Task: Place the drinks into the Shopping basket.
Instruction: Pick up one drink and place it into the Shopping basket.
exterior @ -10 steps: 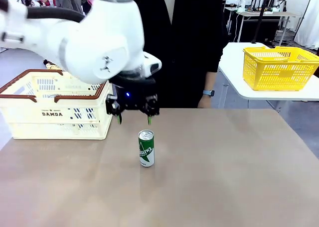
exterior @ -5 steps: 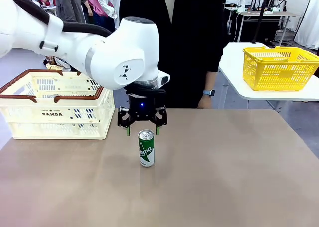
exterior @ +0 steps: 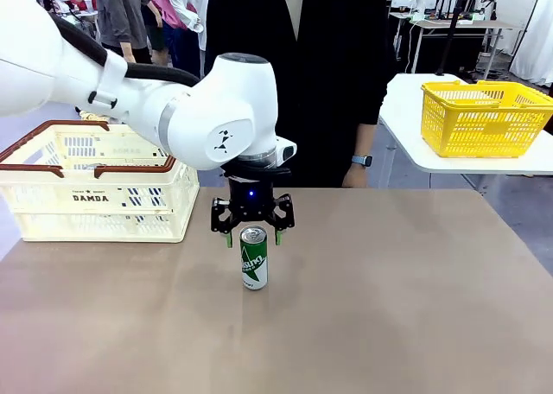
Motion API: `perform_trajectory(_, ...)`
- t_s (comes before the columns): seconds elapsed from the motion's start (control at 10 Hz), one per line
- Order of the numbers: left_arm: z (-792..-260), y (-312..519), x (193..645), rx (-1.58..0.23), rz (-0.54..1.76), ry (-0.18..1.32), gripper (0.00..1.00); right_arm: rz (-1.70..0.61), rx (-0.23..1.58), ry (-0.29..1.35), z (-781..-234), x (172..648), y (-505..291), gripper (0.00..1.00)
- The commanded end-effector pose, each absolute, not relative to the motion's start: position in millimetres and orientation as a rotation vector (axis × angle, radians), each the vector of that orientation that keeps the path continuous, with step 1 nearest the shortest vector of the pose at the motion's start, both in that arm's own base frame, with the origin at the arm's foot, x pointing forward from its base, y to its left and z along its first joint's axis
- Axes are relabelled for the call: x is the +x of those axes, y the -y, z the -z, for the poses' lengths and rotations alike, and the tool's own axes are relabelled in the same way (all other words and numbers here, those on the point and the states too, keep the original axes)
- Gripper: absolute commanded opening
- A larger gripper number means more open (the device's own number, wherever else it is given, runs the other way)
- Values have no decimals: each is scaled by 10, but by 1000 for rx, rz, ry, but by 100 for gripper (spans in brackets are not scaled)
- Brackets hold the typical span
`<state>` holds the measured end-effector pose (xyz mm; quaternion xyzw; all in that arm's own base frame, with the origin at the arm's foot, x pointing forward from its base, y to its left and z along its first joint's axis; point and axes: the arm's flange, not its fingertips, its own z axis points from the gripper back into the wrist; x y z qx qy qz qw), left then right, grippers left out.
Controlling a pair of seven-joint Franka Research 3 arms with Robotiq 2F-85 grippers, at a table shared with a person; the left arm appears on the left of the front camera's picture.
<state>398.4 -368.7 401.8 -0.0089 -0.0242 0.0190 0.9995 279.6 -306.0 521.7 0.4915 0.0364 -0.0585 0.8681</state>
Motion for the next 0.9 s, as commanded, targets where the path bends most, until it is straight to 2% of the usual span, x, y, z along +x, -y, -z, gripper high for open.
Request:
perform_trajectory(0.0,-3988,3675,3995,-39,-14,0,100,126,1025,-84,-5244,2779,3051,100)
perform_trajectory(0.4,-3862,3707,3949,-44,1,-21,100,126,1025,-84,-5244,2779,3051,100)
perform_trajectory(0.5,-3865,3722,3956,-49,1,-10,41,126,1025,-84,-5244,2779,3051,100)
perform_trajectory(0.6,-3865,3730,3959,-52,5,2,0,126,1025,-84,-5244,2779,3051,100)
perform_trajectory(0.8,-3846,3721,3974,-50,-15,13,0,126,1025,-84,-5244,2779,3051,100)
